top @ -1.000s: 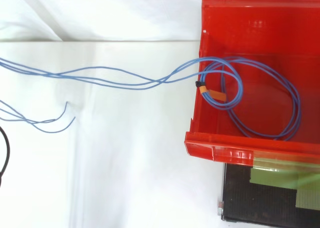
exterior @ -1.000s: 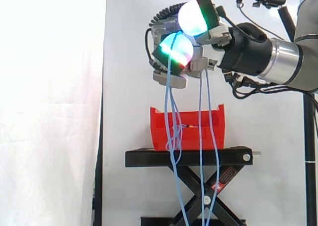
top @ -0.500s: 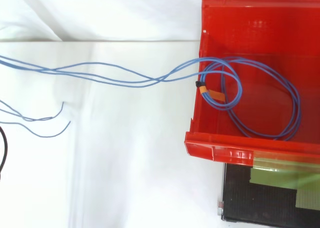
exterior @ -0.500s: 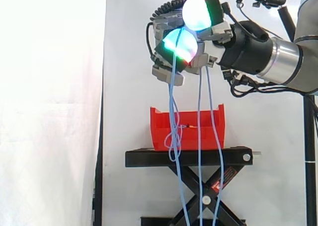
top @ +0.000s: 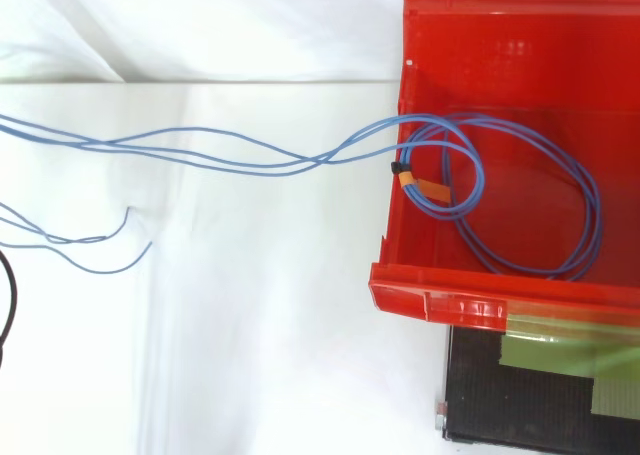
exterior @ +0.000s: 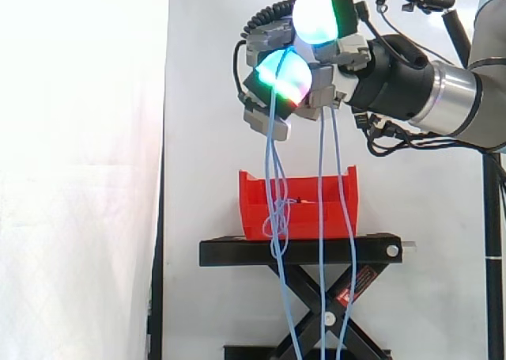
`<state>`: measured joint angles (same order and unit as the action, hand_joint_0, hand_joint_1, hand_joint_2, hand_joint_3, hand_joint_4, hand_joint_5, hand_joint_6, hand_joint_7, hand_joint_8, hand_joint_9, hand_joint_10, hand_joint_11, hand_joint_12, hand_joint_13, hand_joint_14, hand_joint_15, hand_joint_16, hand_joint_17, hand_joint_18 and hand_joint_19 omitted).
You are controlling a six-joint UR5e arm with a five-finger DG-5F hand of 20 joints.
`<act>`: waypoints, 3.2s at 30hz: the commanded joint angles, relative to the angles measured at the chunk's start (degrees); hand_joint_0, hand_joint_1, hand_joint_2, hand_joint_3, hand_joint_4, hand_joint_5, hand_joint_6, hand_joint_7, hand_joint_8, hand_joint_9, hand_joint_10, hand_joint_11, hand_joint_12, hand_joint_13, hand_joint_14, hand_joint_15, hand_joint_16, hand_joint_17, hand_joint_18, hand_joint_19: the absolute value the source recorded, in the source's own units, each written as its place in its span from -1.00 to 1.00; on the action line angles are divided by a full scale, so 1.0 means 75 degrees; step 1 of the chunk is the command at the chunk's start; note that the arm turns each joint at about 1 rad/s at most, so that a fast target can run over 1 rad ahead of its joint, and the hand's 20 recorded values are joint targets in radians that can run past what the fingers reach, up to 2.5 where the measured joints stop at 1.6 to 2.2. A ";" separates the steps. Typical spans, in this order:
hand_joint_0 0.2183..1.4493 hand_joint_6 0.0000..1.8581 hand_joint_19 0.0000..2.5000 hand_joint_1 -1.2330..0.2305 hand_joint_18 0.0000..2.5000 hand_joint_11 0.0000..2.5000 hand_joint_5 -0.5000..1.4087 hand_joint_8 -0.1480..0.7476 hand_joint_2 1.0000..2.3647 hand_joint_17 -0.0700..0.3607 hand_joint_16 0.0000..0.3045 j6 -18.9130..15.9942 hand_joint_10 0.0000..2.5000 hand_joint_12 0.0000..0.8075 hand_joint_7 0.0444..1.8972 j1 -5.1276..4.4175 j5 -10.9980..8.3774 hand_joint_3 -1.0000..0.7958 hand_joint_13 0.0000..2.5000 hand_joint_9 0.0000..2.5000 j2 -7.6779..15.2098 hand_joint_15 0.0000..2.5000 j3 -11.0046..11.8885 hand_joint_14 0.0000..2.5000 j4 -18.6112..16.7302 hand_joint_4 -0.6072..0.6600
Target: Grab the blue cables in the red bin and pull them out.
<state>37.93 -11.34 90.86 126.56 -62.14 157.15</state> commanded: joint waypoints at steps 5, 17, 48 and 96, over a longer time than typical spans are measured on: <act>-0.41 -0.37 -0.17 -0.39 0.05 0.13 0.48 0.15 -1.00 0.00 -0.58 -0.0012 -0.42 0.10 -0.50 0.0000 0.0014 -1.00 0.05 0.21 0.0000 -0.45 -0.0012 0.75 0.0000 0.62; -0.35 -0.44 -0.04 -0.53 0.11 0.24 0.54 0.07 -1.00 -0.05 -0.61 -0.0024 -0.52 0.01 -0.43 0.0000 0.0014 -1.00 0.08 0.26 0.0000 -0.36 -0.0012 0.63 -0.0024 0.56; -0.45 -0.63 -0.10 -0.44 0.23 0.54 0.70 0.07 -1.00 0.04 -0.55 -0.0036 -0.88 0.08 -0.29 0.0000 0.0026 -1.00 0.22 0.49 0.0000 -0.19 -0.0012 0.37 -0.0024 0.55; 0.02 -0.44 0.13 -0.58 0.15 0.63 0.59 -0.07 -1.00 -0.20 -0.70 -0.0164 -0.90 -0.13 -0.33 0.0000 0.0038 -1.00 0.17 0.46 0.0000 -0.06 -0.0012 0.25 -0.0024 0.42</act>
<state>37.18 -11.34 91.13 126.56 -62.31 156.96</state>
